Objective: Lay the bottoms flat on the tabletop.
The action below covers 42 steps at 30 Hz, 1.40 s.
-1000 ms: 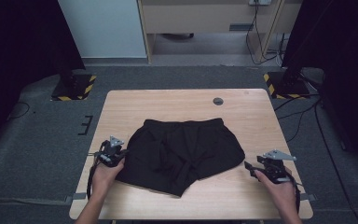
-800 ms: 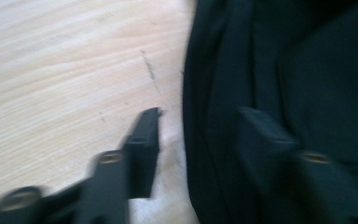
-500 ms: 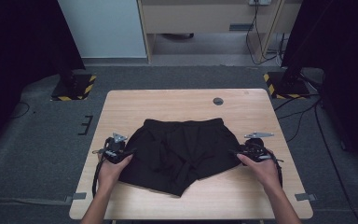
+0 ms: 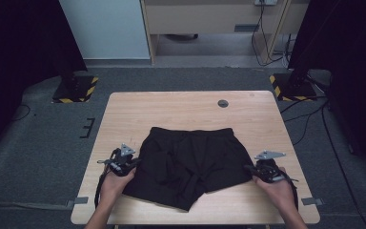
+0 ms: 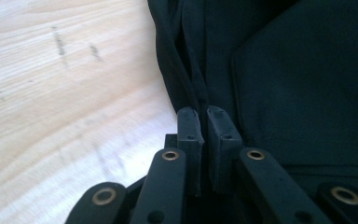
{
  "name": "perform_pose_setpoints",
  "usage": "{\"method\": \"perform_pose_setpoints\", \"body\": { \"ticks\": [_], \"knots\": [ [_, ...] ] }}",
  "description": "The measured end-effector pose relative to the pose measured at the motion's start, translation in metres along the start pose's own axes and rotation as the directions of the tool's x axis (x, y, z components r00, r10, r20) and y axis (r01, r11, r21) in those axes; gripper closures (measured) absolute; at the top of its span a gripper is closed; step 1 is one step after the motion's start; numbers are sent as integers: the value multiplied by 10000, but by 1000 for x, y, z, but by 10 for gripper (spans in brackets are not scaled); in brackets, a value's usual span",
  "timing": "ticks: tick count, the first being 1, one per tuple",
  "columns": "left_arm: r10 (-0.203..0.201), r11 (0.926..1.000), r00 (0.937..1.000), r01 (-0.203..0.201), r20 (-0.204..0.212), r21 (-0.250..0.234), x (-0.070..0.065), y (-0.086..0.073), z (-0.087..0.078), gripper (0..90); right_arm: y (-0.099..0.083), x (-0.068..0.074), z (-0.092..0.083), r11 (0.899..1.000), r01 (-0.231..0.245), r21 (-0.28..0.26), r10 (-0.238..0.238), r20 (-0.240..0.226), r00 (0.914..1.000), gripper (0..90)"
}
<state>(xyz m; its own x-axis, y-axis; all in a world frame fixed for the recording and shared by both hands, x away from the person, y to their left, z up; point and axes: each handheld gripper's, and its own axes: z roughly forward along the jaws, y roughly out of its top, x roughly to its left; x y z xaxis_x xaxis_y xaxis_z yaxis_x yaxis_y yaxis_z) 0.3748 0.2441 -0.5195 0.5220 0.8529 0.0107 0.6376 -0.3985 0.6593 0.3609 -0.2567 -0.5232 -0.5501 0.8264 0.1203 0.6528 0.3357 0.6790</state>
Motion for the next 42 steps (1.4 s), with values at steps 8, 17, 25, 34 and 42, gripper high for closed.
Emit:
{"method": "perform_pose_setpoints", "body": {
  "ticks": [8,17,25,34,42],
  "knots": [
    [-28,9999,9999,30,122,-129,-3,-1,1,829,18,-23,-24,9960,-402,-794,400,-33,9992,543],
    [-334,9984,9986,352,404,-449,0,-6,1,850,61,-51,31,9967,-531,-611,561,479,9973,469],
    [-393,9981,9981,414,468,-448,1,-6,1,852,68,-51,51,9996,-253,-130,260,545,9982,493],
    [-343,9985,9982,364,496,-417,2,-5,1,849,70,-43,63,9997,227,-130,-224,289,9993,635],
    [-196,9924,9995,223,227,-1214,23,9,-11,589,71,-44,64,9997,80,-222,-71,424,9991,862]
  ]
}}
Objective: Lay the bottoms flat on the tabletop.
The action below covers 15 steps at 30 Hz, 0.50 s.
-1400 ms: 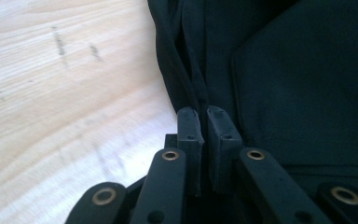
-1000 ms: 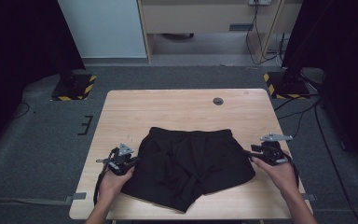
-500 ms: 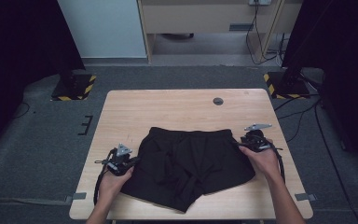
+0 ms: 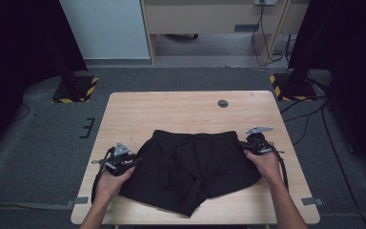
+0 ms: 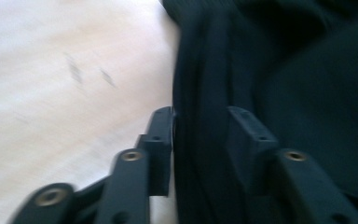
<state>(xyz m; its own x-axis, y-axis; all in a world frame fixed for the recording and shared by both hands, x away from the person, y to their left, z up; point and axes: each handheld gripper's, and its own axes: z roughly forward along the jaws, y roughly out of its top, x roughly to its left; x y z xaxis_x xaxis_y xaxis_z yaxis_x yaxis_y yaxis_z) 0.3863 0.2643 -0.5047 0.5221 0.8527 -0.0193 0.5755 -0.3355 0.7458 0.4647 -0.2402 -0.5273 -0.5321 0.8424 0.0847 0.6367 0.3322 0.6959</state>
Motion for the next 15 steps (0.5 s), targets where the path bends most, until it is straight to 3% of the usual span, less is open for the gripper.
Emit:
{"method": "perform_pose_setpoints", "body": {
  "ticks": [2,5,9,15],
  "knots": [
    [42,10000,10000,-43,-46,-63,5,9,0,560,-1,-1,0,10000,-64,-54,64,-34,10000,862],
    [79,9998,9997,-76,240,-161,7,23,7,523,0,1,0,10000,59,-41,-58,94,9999,862],
    [467,9987,9988,-470,108,198,0,36,27,472,-2,7,0,9995,300,-88,-296,427,9986,867],
    [625,9955,9980,-621,-25,715,-5,48,54,461,-5,5,0,9995,-50,-326,62,370,9993,868]
  ]
}}
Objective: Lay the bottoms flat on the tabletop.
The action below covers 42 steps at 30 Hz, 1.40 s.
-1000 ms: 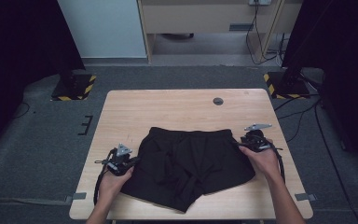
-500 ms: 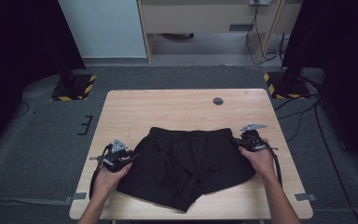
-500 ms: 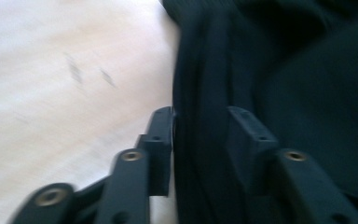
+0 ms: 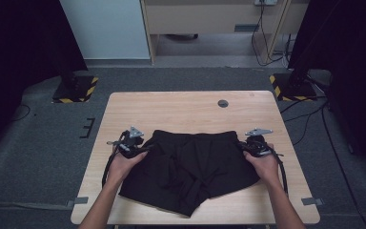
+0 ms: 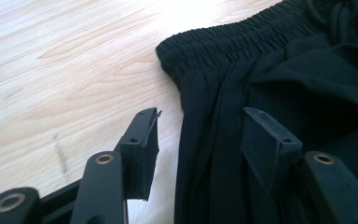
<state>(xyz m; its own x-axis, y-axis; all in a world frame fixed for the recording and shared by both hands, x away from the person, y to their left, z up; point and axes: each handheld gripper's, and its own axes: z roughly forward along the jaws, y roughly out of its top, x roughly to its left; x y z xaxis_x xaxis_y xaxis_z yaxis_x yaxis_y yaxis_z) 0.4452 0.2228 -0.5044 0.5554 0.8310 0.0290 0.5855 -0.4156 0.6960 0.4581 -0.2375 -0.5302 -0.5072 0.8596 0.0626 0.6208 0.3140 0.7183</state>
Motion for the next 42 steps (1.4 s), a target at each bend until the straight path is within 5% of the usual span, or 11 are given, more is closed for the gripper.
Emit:
{"method": "perform_pose_setpoints", "body": {
  "ticks": [7,9,18,21,25,28,32,38,42],
  "knots": [
    [-136,9999,9996,133,247,105,9,9,12,587,2,-3,0,9998,-190,114,193,-264,9995,870],
    [-10,9992,10000,10,8,388,12,10,17,611,1,-4,1,9999,-145,41,146,-243,9996,869],
    [47,9982,10000,-51,58,594,12,8,30,518,2,-4,1,9998,-169,124,173,-304,9994,857],
    [-300,9983,9995,294,109,506,13,6,32,482,3,-3,1,9999,-39,119,43,-263,9996,789],
    [-254,9989,9993,244,256,398,12,6,32,523,6,-3,4,9999,-36,106,39,-234,9997,649],
    [-173,9984,9992,153,371,538,9,7,30,643,7,-5,7,9999,-142,-64,142,-94,9999,646],
    [-182,9966,9992,152,366,808,5,8,27,865,8,-4,5,10000,-54,56,55,-207,9998,870],
    [-493,9985,9983,500,316,-202,5,21,2,887,22,0,-19,9976,6,-688,-32,-375,9993,886],
    [-123,9972,9998,135,166,-740,-1,38,-26,888,41,5,-47,9917,476,-1198,-553,-621,9965,886]
  ]
}}
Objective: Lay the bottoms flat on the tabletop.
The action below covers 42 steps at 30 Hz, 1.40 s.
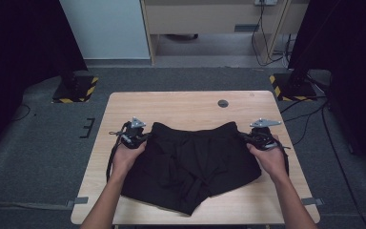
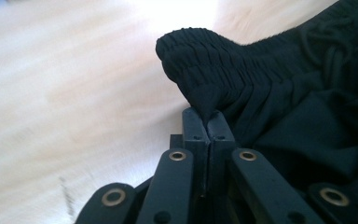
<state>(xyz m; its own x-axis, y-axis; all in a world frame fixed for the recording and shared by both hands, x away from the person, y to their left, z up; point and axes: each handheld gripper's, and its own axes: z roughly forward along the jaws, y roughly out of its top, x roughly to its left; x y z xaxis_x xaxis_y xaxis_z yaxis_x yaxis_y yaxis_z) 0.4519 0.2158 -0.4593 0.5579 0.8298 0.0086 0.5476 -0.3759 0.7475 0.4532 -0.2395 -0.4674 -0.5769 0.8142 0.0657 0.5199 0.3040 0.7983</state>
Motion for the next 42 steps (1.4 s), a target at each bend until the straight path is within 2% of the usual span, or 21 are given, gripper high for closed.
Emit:
{"method": "perform_pose_setpoints", "body": {
  "ticks": [1,2,3,8,14,17,20,26,32,38,42],
  "knots": [
    [0,10000,10000,0,0,0,0,0,0,888,6,1,-7,9998,130,-126,-129,16,9999,886],
    [74,9995,10000,-75,-40,-310,-3,10,-13,888,13,2,-15,9995,198,-229,-196,89,9998,887],
    [107,9989,9999,-110,-69,-455,-4,15,-19,888,18,2,-22,9991,270,-328,-265,160,9995,887],
    [198,9955,9996,-217,-221,-925,-7,37,-43,888,43,3,-47,9966,317,-759,-282,464,9985,887],
    [286,9938,9986,-331,-436,-1062,-6,56,-59,889,63,7,-59,9926,408,-1143,-338,620,9975,888],
    [203,9918,9984,-268,-523,-1252,-4,62,-67,888,71,10,-63,9900,546,-1303,-460,689,9966,889],
    [101,9912,9986,-168,-518,-1316,-3,63,-69,889,77,10,-67,9892,579,-1345,-480,759,9960,888],
    [244,9909,9983,-313,-538,-1309,-4,69,-65,888,79,7,-70,9895,604,-1314,-483,933,9945,888],
    [-22,9858,9991,-49,-423,-1681,1,76,-67,888,88,7,-76,9854,669,-1567,-523,955,9941,889],
    [249,9823,9987,-329,-454,-1845,-3,89,-75,889,96,-2,-89,9818,450,-1844,-255,1066,9940,889],
    [164,9807,9987,-254,-479,-1936,-3,91,-75,888,97,-1,-91,9802,465,-1925,-256,1094,9937,889]
  ]
}}
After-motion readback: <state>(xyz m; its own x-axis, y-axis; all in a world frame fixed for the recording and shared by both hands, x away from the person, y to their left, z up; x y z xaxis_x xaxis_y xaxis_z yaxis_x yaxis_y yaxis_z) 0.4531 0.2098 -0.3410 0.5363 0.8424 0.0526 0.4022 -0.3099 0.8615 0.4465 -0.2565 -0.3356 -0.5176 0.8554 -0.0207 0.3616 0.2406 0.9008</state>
